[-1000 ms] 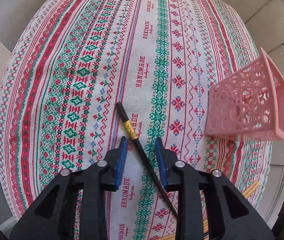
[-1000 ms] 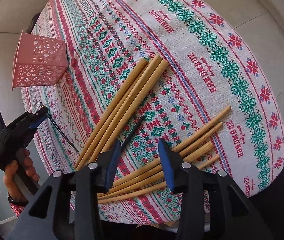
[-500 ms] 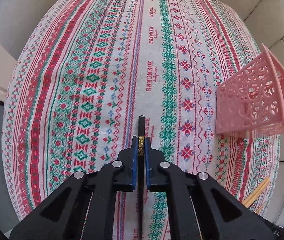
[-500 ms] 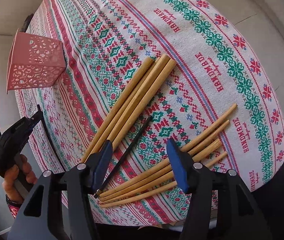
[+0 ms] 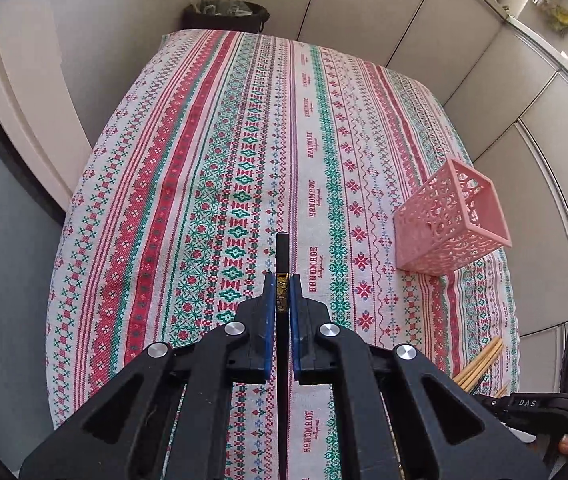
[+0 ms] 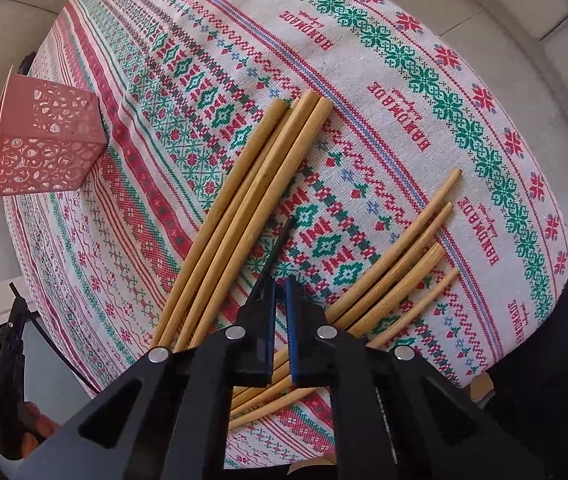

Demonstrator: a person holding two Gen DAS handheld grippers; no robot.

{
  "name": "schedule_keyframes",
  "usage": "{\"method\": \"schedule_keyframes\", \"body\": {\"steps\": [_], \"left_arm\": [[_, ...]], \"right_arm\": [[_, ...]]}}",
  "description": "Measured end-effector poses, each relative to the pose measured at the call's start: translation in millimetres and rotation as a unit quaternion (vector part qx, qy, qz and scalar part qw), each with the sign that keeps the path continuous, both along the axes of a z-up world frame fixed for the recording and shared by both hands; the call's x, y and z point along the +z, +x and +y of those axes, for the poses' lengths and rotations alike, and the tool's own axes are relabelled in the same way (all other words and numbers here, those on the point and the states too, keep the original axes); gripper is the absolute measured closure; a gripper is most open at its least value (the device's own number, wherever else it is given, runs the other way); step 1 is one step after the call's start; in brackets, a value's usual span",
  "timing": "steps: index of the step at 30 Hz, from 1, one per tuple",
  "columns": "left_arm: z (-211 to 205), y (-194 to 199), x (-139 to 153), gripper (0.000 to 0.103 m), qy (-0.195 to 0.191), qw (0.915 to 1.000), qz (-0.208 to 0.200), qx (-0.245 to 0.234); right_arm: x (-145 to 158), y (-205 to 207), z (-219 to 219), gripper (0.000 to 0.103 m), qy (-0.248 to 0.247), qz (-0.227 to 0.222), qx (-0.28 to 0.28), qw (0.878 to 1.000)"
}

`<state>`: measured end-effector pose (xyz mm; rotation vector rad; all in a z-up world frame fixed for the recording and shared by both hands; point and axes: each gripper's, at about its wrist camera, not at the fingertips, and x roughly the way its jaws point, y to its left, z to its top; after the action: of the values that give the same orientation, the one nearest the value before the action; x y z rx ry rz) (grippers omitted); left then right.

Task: Organize utensils
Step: 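Carry both black brushes upright toward the pink mesh holder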

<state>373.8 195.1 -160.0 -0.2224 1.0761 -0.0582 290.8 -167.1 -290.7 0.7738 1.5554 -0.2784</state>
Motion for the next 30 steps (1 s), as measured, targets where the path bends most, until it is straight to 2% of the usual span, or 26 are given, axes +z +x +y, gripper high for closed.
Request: {"method": "schedule_keyframes", "body": {"steps": [3,5,10,22,30], "left_arm": [[-8,-4,1,0.097,-0.003,1.0,-0.008,-0.001],[-10,0,-13,0.097,-0.005,0.9999,-0.009,-0.001],[-12,2,-16,0.097,-0.004,1.0,-0.009,0.0],[-8,3,-11,0.097,-0.008,0.9998,-0.015,0.008],[-10,1,-8,0.097,-0.008,0.9997,-0.021,0.004]], "right_arm": [[0,-3,-5,0.096,0.03,0.004,-0.031,0.999],[-2,-7,-12,0.096,0.049,0.005,-0.052,0.997],[-4,-13,-17,0.095,0.061,-0.002,-0.077,0.995],[-3,3,-10,0.095,0.039,0.002,-0.071,0.997],[-7,33,23,0.095,-0.001,0.019,-0.075,0.997]]}}
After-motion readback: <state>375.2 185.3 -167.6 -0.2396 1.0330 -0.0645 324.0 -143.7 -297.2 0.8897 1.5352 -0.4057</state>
